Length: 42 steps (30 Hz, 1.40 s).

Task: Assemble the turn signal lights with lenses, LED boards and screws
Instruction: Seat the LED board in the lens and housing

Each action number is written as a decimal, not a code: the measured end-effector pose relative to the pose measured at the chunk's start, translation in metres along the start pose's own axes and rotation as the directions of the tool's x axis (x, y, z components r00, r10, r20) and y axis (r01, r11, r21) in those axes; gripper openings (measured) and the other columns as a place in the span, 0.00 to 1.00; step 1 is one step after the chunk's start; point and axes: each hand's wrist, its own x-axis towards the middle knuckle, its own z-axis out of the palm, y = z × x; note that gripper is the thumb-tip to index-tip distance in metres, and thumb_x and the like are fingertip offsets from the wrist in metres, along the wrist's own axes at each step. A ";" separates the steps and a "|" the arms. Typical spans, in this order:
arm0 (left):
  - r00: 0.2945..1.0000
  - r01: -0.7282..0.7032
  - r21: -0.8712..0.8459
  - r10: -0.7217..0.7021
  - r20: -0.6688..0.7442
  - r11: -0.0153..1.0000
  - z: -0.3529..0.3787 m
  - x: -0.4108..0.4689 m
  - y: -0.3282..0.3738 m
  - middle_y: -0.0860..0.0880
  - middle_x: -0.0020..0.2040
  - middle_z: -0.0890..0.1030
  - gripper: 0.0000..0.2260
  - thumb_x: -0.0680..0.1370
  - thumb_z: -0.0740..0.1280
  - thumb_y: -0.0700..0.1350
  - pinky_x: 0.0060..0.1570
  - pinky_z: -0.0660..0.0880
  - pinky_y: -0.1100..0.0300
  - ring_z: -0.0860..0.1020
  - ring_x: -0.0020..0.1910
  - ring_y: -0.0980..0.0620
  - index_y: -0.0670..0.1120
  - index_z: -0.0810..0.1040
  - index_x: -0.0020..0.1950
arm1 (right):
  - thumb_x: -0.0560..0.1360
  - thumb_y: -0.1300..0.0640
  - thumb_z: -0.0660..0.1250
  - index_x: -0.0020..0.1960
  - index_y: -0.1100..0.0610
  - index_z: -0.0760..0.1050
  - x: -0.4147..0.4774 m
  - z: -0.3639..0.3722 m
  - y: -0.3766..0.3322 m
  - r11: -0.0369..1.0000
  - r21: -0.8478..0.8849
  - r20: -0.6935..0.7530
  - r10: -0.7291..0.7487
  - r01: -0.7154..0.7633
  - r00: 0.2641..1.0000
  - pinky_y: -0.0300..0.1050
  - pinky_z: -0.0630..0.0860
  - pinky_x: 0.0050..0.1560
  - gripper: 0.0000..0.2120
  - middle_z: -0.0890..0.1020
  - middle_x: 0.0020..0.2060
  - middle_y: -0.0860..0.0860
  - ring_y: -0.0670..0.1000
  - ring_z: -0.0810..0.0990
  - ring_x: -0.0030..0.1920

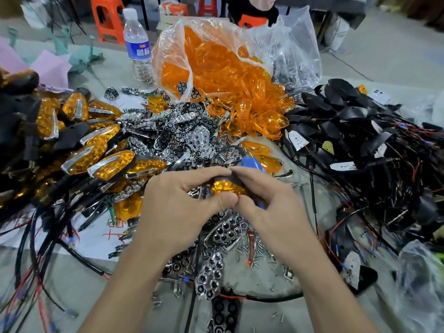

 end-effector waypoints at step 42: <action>0.997 -0.061 -0.254 0.049 -0.052 0.965 0.042 -0.024 0.018 0.63 0.61 0.84 0.15 0.77 0.73 0.46 0.60 0.78 0.64 0.82 0.61 0.62 0.59 0.82 0.61 | 0.67 0.54 0.79 0.62 0.61 0.84 -0.004 0.005 0.015 0.568 0.821 0.053 0.026 -0.058 0.998 0.51 0.80 0.58 0.25 0.85 0.53 0.58 0.58 0.81 0.56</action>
